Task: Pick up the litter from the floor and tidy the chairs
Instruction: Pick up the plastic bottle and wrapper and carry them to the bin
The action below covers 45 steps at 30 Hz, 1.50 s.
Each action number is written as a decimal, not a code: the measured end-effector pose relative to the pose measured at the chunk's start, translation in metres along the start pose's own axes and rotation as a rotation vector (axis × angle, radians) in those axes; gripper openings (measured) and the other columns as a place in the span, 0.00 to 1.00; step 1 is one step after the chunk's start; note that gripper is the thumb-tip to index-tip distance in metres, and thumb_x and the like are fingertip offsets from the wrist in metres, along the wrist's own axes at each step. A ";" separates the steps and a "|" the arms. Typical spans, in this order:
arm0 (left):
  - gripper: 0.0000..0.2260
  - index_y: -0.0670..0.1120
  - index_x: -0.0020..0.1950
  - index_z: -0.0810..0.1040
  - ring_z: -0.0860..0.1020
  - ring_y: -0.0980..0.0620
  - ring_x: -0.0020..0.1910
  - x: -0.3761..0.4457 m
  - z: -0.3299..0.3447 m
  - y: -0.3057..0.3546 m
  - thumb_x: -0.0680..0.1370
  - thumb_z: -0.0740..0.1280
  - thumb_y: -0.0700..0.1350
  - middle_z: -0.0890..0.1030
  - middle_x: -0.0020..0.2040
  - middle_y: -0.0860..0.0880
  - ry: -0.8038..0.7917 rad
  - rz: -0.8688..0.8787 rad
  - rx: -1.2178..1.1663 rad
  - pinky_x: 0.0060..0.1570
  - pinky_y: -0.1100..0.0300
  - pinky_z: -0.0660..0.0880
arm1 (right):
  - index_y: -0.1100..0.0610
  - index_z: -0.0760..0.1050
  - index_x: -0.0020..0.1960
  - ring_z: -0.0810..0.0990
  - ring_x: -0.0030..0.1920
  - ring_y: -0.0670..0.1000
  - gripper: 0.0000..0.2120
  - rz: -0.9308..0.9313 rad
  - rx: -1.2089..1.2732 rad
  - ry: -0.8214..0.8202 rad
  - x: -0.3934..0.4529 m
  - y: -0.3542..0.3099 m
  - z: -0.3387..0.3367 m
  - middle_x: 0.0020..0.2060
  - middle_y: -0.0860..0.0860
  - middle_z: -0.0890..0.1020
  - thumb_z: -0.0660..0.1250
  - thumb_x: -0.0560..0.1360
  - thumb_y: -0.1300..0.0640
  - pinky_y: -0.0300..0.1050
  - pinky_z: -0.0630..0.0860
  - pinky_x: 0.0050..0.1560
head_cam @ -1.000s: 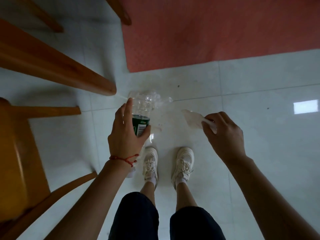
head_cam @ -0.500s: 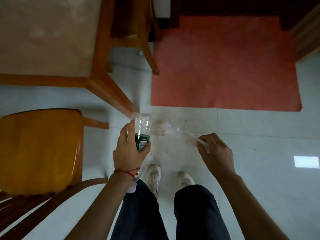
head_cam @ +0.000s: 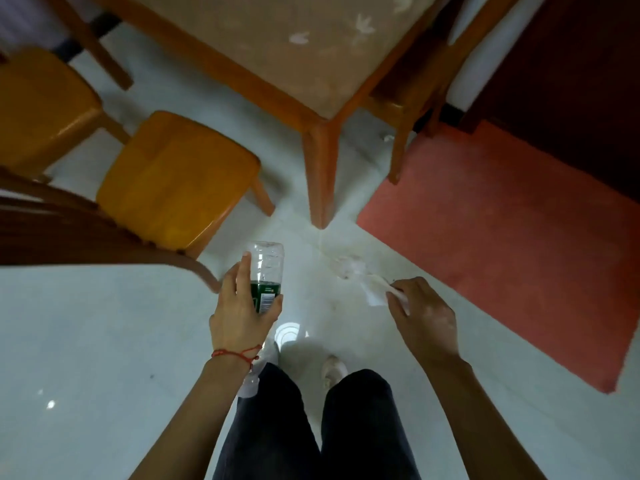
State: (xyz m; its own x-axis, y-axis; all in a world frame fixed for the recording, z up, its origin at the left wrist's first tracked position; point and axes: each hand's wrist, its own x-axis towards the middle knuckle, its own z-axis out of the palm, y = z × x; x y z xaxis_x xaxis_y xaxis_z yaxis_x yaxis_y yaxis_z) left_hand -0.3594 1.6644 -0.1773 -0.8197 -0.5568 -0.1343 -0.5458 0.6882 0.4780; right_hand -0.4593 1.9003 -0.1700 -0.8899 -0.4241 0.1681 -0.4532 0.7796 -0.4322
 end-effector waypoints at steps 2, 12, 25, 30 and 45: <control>0.38 0.43 0.72 0.59 0.74 0.34 0.56 -0.018 -0.011 -0.018 0.67 0.75 0.48 0.70 0.64 0.37 0.036 -0.072 -0.012 0.41 0.38 0.78 | 0.62 0.77 0.42 0.78 0.29 0.55 0.04 -0.057 0.005 -0.039 -0.001 -0.014 0.002 0.34 0.56 0.80 0.72 0.69 0.64 0.40 0.74 0.31; 0.38 0.45 0.72 0.58 0.75 0.39 0.55 -0.124 -0.081 -0.148 0.68 0.74 0.48 0.70 0.65 0.41 0.263 -0.415 -0.104 0.39 0.47 0.77 | 0.61 0.77 0.45 0.79 0.34 0.55 0.05 -0.350 0.104 -0.293 -0.022 -0.167 0.053 0.38 0.56 0.81 0.70 0.71 0.62 0.43 0.75 0.33; 0.37 0.44 0.72 0.59 0.75 0.41 0.55 -0.300 -0.185 -0.369 0.68 0.74 0.47 0.71 0.64 0.41 0.462 -0.787 -0.146 0.40 0.48 0.77 | 0.61 0.77 0.42 0.75 0.28 0.53 0.05 -0.831 0.159 -0.404 -0.140 -0.430 0.159 0.34 0.55 0.79 0.72 0.69 0.64 0.40 0.72 0.26; 0.37 0.42 0.71 0.62 0.76 0.39 0.51 -0.330 -0.208 -0.418 0.67 0.75 0.46 0.73 0.61 0.39 0.520 -0.885 -0.151 0.36 0.48 0.78 | 0.61 0.77 0.43 0.76 0.29 0.54 0.06 -0.938 0.174 -0.475 -0.158 -0.502 0.183 0.35 0.56 0.80 0.73 0.69 0.63 0.43 0.76 0.26; 0.37 0.44 0.71 0.61 0.77 0.41 0.49 -0.235 -0.304 -0.572 0.67 0.75 0.46 0.73 0.60 0.41 0.641 -0.996 -0.168 0.33 0.55 0.72 | 0.62 0.77 0.44 0.76 0.30 0.54 0.06 -1.028 0.205 -0.532 -0.073 -0.706 0.302 0.36 0.58 0.80 0.71 0.70 0.61 0.43 0.75 0.27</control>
State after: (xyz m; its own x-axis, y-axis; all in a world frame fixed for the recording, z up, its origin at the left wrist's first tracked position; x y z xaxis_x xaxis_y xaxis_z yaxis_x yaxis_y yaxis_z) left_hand 0.1982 1.2606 -0.1555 0.2127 -0.9742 -0.0758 -0.8232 -0.2205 0.5233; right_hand -0.0587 1.2413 -0.1446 0.0450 -0.9876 0.1505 -0.8854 -0.1092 -0.4518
